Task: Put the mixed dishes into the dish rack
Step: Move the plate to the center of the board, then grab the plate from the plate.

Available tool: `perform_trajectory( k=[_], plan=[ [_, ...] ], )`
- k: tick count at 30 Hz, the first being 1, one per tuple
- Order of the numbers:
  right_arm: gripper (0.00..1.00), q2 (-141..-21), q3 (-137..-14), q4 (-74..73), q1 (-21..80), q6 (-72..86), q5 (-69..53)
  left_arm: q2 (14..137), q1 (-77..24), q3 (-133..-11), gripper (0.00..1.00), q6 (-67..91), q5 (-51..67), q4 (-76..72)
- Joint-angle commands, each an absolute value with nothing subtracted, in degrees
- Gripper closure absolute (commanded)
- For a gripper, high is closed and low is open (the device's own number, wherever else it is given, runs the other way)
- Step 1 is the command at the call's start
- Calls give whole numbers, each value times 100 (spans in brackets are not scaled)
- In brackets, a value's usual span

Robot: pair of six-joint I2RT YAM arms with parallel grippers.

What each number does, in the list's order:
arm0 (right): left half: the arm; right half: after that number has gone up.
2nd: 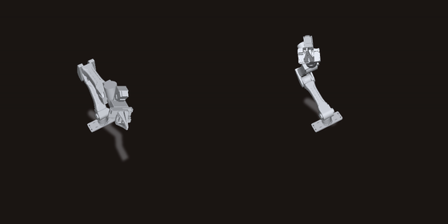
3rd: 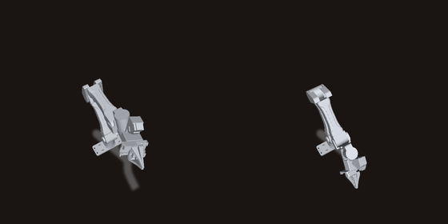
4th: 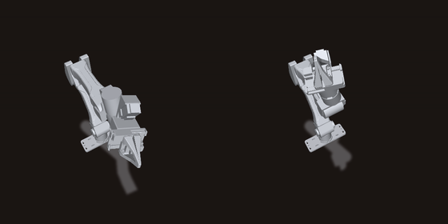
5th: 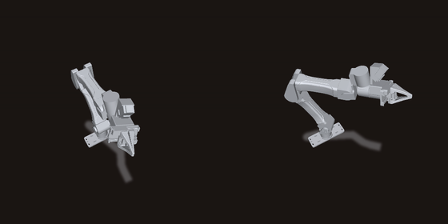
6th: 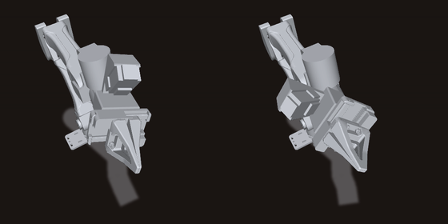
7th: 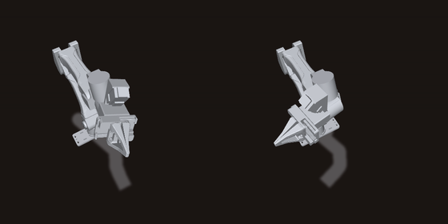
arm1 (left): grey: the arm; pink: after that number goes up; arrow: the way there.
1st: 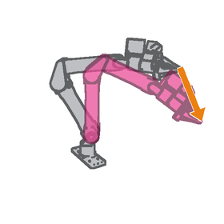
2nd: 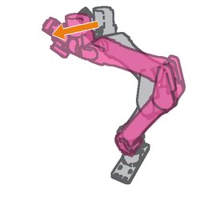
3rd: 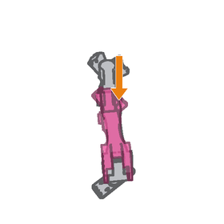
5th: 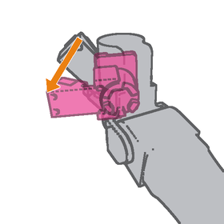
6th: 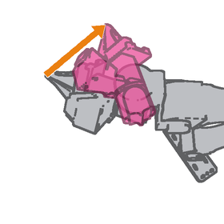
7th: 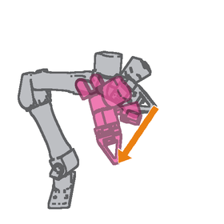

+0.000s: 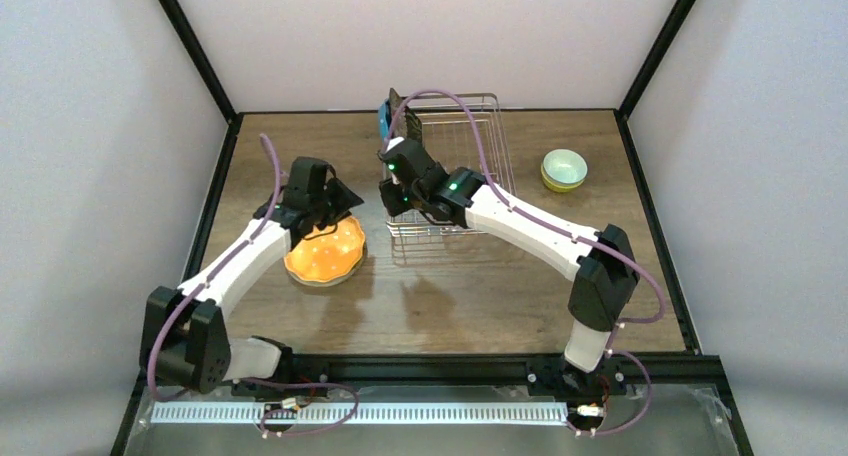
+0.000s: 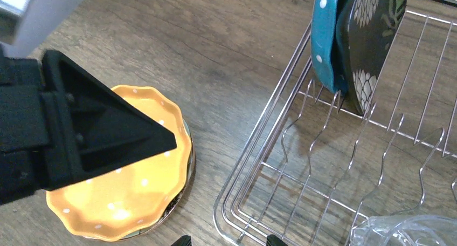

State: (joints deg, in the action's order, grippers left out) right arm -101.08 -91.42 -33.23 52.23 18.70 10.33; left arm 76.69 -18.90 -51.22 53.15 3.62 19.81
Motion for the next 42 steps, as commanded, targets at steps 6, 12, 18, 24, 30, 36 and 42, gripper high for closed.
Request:
perform_trajectory(
  k=[6, 12, 18, 24, 30, 36, 42],
  plan=[
    [20, -10294, -9431, -3522, 5256, 1647, 635, 6877, -1319, -5152, 9, 5389, -501, 2779],
    [21, -10631, -9565, -3612, 5261, 1559, 23, 6128, -648, -4403, 10, 5927, -756, 2869],
    [22, -11065, -9876, -3762, 5322, 1476, -435, 5876, -438, -4129, 10, 6121, -1235, 3286],
    [22, -11444, -10213, -3886, 5483, 1383, -560, 5720, -415, -3942, 9, 6372, -1553, 3466],
    [22, -11719, -10287, -3866, 5582, 1345, -567, 5501, -405, -3773, 9, 6477, -1727, 3632],
    [22, -12021, -10498, -3941, 5603, 1278, -513, 5333, -407, -3426, 10, 6561, -1732, 3755],
    [22, -12370, -10801, -4011, 5610, 1174, -434, 5125, -410, -3103, 10, 6696, -1783, 3729]
  ],
)
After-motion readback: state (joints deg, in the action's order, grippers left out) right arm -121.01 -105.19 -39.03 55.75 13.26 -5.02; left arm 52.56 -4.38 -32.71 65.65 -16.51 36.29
